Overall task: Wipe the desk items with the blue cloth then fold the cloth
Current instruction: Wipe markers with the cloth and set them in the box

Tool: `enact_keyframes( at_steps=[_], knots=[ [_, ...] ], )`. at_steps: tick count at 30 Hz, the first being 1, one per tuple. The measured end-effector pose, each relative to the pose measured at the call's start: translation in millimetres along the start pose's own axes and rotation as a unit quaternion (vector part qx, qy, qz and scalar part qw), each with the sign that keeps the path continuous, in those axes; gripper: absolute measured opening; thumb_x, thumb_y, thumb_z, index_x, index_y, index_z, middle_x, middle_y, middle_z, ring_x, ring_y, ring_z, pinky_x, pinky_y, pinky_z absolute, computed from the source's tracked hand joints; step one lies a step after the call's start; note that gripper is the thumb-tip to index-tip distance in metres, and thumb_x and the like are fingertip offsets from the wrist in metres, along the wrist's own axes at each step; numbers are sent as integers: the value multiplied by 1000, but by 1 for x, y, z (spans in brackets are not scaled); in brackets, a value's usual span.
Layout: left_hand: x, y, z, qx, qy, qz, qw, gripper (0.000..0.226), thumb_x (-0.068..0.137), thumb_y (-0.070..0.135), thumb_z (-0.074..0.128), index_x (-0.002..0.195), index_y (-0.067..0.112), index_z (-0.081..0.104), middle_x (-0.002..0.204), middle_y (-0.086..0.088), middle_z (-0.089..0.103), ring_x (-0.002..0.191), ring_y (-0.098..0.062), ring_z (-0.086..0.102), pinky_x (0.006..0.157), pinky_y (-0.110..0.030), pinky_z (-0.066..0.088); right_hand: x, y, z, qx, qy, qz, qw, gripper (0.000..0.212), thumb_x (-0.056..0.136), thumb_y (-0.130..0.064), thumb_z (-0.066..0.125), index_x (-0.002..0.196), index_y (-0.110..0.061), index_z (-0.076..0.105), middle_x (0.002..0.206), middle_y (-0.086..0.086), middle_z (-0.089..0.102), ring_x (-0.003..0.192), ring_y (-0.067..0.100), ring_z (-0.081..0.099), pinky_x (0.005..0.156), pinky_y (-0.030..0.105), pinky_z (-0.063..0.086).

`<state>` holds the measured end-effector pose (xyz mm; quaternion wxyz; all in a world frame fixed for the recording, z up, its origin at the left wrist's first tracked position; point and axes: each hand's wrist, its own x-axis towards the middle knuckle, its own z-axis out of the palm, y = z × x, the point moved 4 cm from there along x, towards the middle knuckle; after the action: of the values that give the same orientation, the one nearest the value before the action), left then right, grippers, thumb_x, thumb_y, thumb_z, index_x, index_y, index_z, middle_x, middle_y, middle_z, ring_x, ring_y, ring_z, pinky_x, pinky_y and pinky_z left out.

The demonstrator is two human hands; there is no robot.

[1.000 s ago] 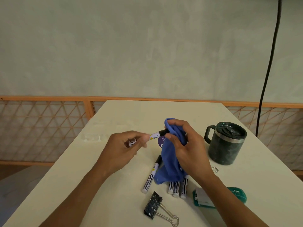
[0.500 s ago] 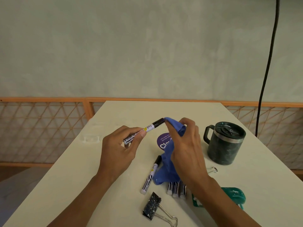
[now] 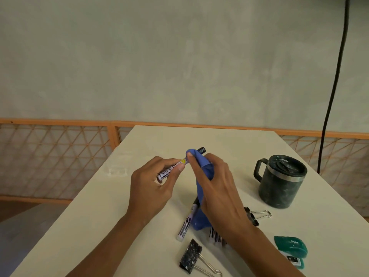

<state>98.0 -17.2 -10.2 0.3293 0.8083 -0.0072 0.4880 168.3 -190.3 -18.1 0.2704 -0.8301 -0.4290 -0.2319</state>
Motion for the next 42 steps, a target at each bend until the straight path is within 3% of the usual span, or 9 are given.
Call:
enact_keyframes(
  at_steps=[2,5,10,14,19,24,29,35,42],
  knots=[
    [-1,-2,2,-8,-4,-3,1000,15,99,25,79,111,17,82,93,11,74,81,-15,72,68,-29,58,3,11,5,-12,5,20,1000,126,69,-2,88,165,-46,19,150,8,36,130,33,44,104,46,50],
    [-4,-5,5,-18,-8,-8,1000,15,101,28,79,112,19,81,93,12,73,80,-17,73,66,-34,59,2,18,12,-5,-12,63,998,153,48,-3,94,167,-47,8,144,4,38,117,25,45,92,43,54],
    [-4,-5,4,2,-5,10,1000,15,99,26,81,113,20,81,95,12,73,82,-17,70,64,-34,56,3,21,4,-36,73,59,995,123,67,3,84,167,-36,25,135,-1,39,107,21,44,80,31,46],
    [-6,-4,6,0,-2,17,1000,18,98,27,81,114,18,82,97,10,74,84,-17,70,66,-30,56,0,16,8,-44,55,36,997,138,51,-3,94,166,-32,24,134,0,42,105,21,42,79,35,54],
    [-3,-2,2,15,8,29,999,18,95,18,85,113,16,82,98,7,75,85,-17,71,71,-29,56,5,26,1,-69,82,46,993,114,60,2,87,162,-22,42,130,3,44,98,23,45,75,34,46],
    [-5,-2,2,20,17,41,999,20,95,22,82,114,14,81,99,5,74,86,-14,71,72,-25,57,0,16,5,-79,52,4,995,112,62,-19,90,162,-22,40,128,1,46,101,21,42,79,34,49],
    [-4,-4,-1,32,24,41,998,21,95,20,85,115,14,81,101,4,74,90,-13,71,73,-25,57,6,21,2,-102,84,18,991,110,63,-1,86,161,-23,42,126,3,48,97,25,47,75,39,51],
    [-5,-4,-3,66,36,74,994,23,96,17,84,119,14,82,103,1,74,91,-13,70,77,-26,58,0,9,7,-70,25,24,997,124,51,-15,94,162,-26,40,130,-1,46,102,21,42,78,33,48],
    [-4,1,-3,87,46,113,989,23,96,16,82,119,16,83,106,1,76,97,-7,71,77,-27,60,4,30,1,-60,85,66,992,106,62,6,82,159,-18,47,126,3,47,97,23,42,74,36,45]
  ],
)
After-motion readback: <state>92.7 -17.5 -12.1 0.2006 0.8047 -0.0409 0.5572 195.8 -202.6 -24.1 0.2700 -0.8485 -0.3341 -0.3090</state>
